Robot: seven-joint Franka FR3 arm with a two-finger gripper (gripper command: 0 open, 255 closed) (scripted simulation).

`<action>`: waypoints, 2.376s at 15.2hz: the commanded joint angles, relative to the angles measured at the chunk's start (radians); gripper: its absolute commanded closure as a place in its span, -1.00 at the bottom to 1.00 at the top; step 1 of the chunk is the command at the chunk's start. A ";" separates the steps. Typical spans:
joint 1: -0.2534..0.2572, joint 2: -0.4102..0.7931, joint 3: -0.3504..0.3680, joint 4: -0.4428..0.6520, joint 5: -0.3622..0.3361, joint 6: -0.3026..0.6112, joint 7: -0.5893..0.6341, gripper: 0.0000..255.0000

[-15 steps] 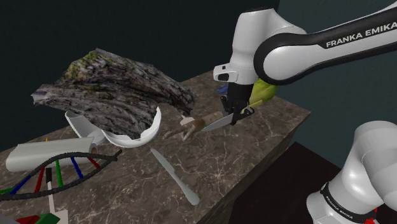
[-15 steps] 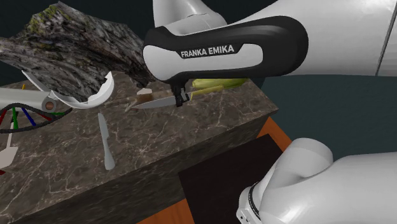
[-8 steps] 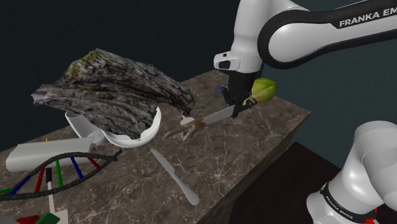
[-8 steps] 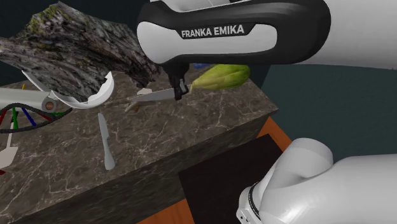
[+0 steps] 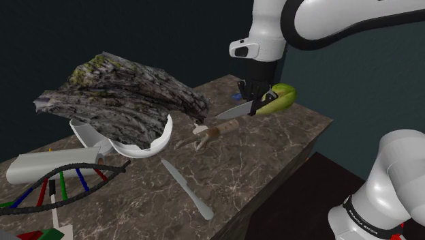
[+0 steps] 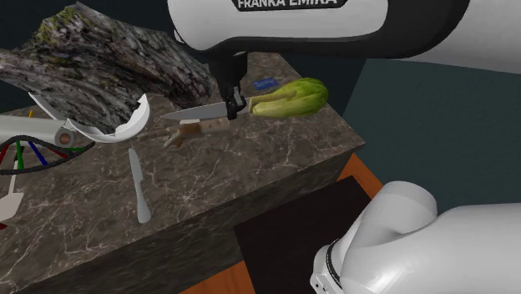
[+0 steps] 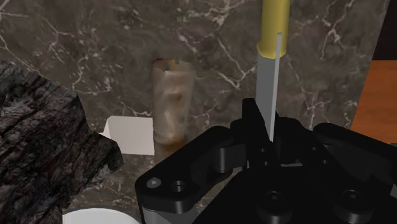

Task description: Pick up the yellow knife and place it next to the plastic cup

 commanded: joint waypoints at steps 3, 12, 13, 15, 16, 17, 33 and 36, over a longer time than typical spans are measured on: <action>0.001 -0.003 0.002 0.052 0.000 -0.056 0.003 1.00; 0.002 0.011 0.003 0.186 0.002 -0.175 0.007 1.00; 0.003 0.014 0.004 0.201 0.002 -0.188 0.007 1.00; 0.003 0.020 0.004 0.233 0.003 -0.214 0.008 1.00; 0.003 0.023 0.004 0.250 0.003 -0.227 0.008 1.00; 0.004 0.026 0.004 0.266 0.003 -0.240 0.008 1.00; 0.108 0.429 0.190 0.672 0.035 -0.232 0.290 1.00; 0.134 0.533 0.218 0.796 0.021 -0.251 0.345 1.00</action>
